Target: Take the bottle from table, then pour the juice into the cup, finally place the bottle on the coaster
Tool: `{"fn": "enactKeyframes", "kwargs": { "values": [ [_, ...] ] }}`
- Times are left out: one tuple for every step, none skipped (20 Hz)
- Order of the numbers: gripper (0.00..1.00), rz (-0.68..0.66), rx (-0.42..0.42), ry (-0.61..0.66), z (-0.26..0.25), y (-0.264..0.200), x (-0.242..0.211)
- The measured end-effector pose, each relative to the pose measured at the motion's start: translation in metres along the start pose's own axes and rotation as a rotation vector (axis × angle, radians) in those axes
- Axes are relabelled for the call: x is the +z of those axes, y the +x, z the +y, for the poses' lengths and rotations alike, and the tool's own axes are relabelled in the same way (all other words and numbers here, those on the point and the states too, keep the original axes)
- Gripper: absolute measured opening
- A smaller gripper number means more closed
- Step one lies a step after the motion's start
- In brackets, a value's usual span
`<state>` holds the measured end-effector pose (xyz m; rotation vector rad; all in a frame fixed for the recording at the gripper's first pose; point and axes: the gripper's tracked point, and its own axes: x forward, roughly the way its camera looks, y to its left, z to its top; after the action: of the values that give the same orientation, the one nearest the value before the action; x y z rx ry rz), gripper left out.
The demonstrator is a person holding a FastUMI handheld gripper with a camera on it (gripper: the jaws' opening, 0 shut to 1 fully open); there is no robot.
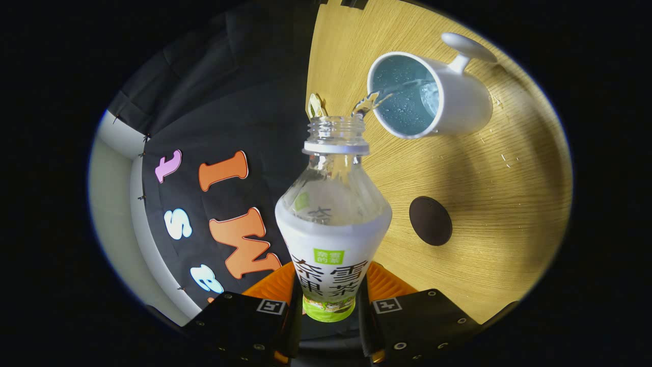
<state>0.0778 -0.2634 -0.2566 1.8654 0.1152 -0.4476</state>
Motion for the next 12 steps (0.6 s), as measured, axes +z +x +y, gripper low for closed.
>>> {"fn": "enactKeyframes", "kwargs": {
  "values": [
    [0.47, 0.0, -0.001, 0.001, 0.0003, 0.0008, 0.0003],
    [0.47, 0.002, 0.0, 0.002, -0.0009, -0.0006, 0.0017],
    [0.47, 0.001, 0.002, 0.006, -0.0009, -0.0002, 0.002],
    [0.47, 0.003, 0.005, 0.013, -0.0003, 0.0003, 0.0012],
    [0.47, 0.002, 0.006, 0.018, 0.0, 0.0008, 0.0015],
    [0.47, 0.001, 0.007, 0.021, -0.0008, 0.001, 0.0018],
    [0.47, 0.001, 0.004, 0.024, -0.0014, 0.0019, 0.0016],
    [0.47, -0.001, 0.003, 0.029, -0.0006, 0.0026, 0.0013],
    [0.47, -0.002, 0.003, 0.034, -0.0002, 0.0029, 0.0024],
    [0.47, -0.005, 0.004, 0.042, -0.0005, 0.0012, 0.0039],
    [0.47, -0.004, 0.002, 0.05, -0.0007, 0.0018, 0.0037],
    [0.47, -0.006, 0.002, 0.059, -0.0006, 0.0009, 0.0053]
  ]
}}
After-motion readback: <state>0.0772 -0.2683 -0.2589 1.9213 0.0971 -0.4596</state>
